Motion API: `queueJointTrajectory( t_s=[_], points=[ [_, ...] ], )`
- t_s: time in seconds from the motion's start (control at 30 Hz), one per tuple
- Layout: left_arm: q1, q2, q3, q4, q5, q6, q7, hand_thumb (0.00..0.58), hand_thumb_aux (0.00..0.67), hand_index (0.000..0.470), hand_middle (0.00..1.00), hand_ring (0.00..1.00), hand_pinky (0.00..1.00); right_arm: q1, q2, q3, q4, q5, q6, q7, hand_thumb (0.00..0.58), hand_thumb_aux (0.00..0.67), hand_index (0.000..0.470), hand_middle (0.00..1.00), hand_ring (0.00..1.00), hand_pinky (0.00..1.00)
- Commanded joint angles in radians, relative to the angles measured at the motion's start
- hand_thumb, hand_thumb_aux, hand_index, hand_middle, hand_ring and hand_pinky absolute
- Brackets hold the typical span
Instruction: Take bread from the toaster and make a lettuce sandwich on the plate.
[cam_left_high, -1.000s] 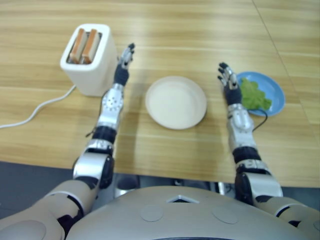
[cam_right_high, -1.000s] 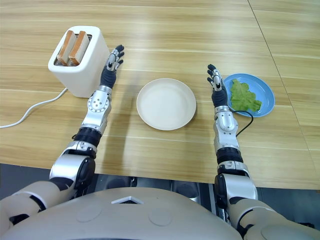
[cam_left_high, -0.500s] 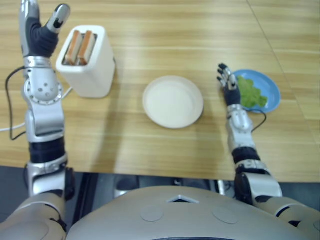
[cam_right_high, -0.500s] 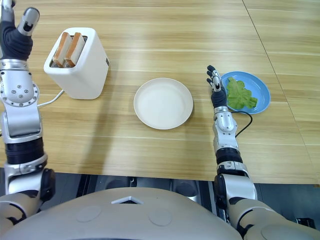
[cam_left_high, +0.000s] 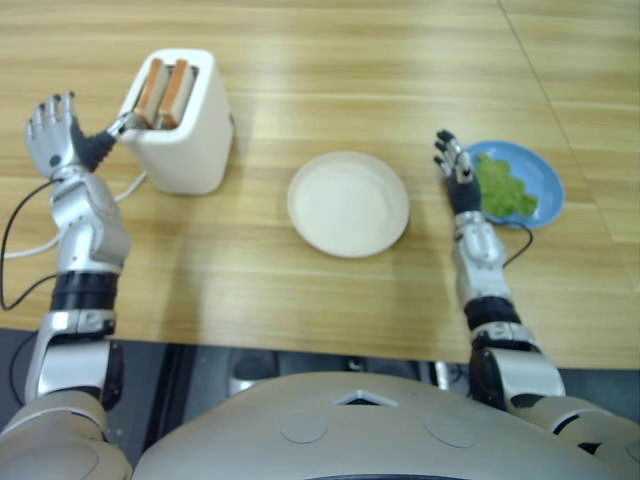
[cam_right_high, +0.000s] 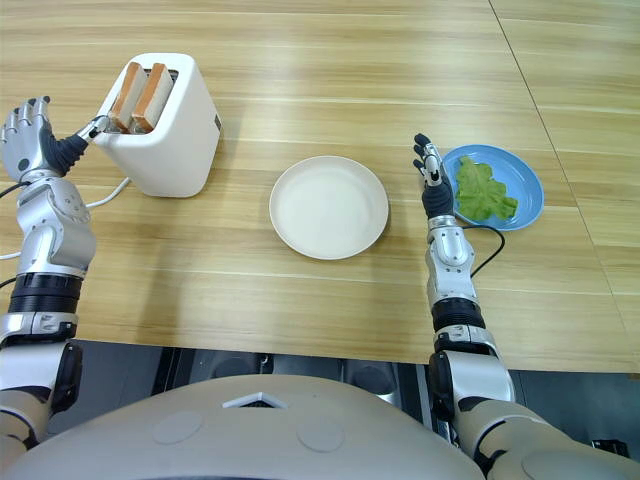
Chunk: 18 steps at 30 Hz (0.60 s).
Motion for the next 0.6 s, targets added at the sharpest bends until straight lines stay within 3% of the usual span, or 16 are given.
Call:
queueJointTrajectory(
  t_s=[0.03,0.33,0.6],
  points=[
    [-0.01,-0.006,-0.042,-0.009,0.008,-0.003,0.009,0.0,0.0,0.0,0.0,0.0,0.0,0.012,-0.002,0.003,-0.008,-0.01,0.013,-0.001,0.0,0.0,0.0,0.0,0.0,0.0],
    [-0.008,-0.003,-0.06,-0.06,0.016,0.005,0.044,0.0,0.0,0.0,0.0,0.0,0.0,0.012,-0.004,0.001,0.013,-0.015,0.015,-0.005,0.0,0.0,0.0,0.0,0.0,0.0],
    [-0.063,-0.01,-0.102,0.09,0.012,0.019,0.047,0.0,0.0,0.0,0.0,0.0,0.0,0.012,-0.003,0.001,0.011,-0.018,0.017,-0.009,0.0,0.0,0.0,0.0,0.0,0.0]
  ],
)
